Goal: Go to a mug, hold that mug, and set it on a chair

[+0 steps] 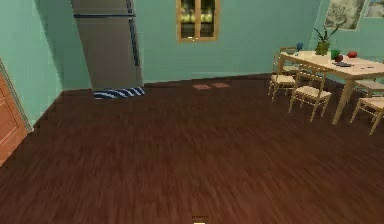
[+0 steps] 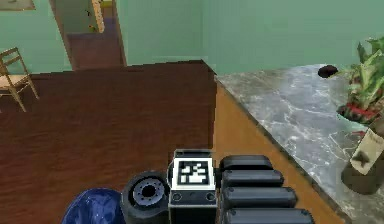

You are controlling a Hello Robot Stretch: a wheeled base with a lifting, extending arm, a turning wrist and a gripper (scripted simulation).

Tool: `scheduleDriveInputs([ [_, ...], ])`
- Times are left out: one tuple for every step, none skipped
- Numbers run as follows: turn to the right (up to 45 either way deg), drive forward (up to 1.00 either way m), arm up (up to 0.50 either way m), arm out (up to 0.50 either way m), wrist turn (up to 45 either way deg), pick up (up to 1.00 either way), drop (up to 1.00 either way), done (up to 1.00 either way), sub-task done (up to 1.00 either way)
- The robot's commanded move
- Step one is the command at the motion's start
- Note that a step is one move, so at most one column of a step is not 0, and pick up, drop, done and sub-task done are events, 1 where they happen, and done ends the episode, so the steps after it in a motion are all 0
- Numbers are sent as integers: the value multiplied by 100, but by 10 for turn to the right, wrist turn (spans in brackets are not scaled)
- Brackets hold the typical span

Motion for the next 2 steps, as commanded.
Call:
scheduleDriveInputs([
  [0,100,0,0,0,0,0,0,0],
  [150,0,0,0,0,0,0,0,0],
])
